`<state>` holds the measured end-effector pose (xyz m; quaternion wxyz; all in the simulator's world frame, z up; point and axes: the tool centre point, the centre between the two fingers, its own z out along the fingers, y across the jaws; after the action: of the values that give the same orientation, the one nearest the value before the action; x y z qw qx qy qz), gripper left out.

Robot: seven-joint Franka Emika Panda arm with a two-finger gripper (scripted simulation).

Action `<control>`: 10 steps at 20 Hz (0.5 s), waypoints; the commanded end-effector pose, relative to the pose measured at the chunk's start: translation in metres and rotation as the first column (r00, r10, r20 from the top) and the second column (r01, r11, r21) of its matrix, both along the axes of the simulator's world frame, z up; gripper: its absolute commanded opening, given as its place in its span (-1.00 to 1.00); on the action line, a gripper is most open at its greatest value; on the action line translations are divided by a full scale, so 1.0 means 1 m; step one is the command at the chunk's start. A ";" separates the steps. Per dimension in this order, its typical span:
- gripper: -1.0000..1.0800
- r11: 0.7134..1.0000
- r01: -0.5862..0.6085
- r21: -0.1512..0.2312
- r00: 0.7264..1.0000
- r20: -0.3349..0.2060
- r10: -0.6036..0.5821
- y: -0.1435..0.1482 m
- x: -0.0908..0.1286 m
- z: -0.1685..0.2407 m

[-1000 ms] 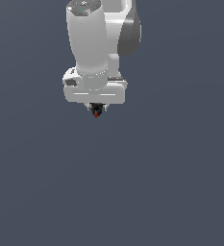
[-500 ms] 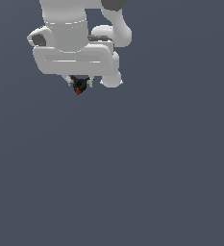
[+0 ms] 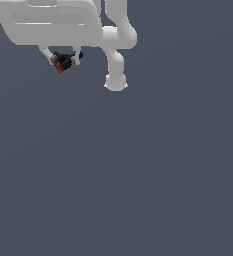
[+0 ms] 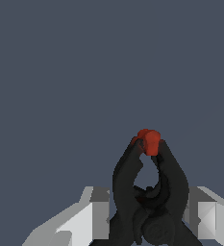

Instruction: Pick up the object and move it to a goal position.

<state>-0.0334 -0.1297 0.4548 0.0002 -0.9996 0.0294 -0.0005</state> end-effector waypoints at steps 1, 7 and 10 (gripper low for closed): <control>-1.00 1.000 -0.001 0.000 1.000 -0.001 0.001 -0.005 0.001 0.012; -1.00 1.000 -0.001 0.000 1.000 -0.001 0.001 -0.013 0.003 0.031; -1.00 1.000 -0.001 0.000 1.000 -0.001 0.001 -0.015 0.003 0.035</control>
<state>-0.0307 -0.1435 0.4872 0.0000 -0.9996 0.0293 -0.0001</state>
